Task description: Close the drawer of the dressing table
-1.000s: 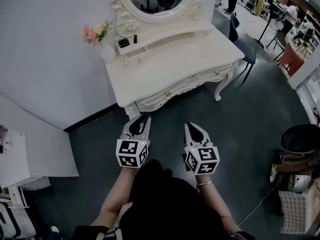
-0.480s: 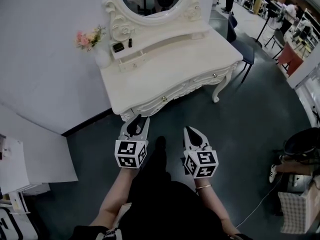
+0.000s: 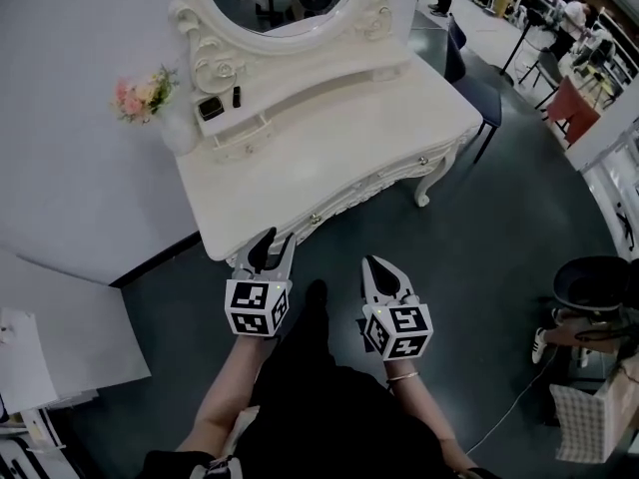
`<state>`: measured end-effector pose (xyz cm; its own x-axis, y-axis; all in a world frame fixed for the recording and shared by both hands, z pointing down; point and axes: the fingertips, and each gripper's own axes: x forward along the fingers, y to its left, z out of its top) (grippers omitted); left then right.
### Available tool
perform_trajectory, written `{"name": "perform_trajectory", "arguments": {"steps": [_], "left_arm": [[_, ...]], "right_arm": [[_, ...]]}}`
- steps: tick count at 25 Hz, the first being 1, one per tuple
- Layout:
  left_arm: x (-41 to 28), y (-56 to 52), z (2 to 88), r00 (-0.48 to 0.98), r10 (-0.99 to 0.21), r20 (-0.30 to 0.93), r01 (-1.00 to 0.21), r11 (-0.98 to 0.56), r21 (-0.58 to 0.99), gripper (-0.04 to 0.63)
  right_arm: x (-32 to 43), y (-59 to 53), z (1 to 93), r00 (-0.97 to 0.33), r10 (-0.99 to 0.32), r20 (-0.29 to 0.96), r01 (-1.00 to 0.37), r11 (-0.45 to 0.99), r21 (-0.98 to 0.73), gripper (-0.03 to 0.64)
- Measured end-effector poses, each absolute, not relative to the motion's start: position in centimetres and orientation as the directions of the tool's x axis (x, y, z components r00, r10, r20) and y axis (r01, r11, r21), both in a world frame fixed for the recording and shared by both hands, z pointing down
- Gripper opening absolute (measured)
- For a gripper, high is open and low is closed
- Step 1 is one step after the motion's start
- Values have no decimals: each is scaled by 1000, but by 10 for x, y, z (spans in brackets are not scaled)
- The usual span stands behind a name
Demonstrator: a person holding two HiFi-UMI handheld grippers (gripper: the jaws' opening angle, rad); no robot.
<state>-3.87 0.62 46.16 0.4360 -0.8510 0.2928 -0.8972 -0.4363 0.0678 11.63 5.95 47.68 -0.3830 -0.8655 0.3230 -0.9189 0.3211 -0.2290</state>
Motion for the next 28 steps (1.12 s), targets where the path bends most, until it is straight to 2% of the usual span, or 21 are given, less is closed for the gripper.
{"name": "perform_trajectory", "arguments": {"steps": [9,15,22,28], "left_arm": [[-35,-108,461,464,-832,304,-884,-459,93,167],[-37,-172,461,467,-830,307,-882,-464,85,175],[-45,-216,463,452,-836,310,-890,-447,91,178],[-49,-231,468,410,-851,329,-911,-400,101,176]], "right_arm": [[124,-47,472,-342,-878,335,-933,275,-232,5],[111,-119,459,-355,-883,307,-929,297,-220,5],[103,-169,457,-369,-877,309,-925,315,-212,5],[96,-193,460,-430,-844,320,-900,373,-226,5]]}}
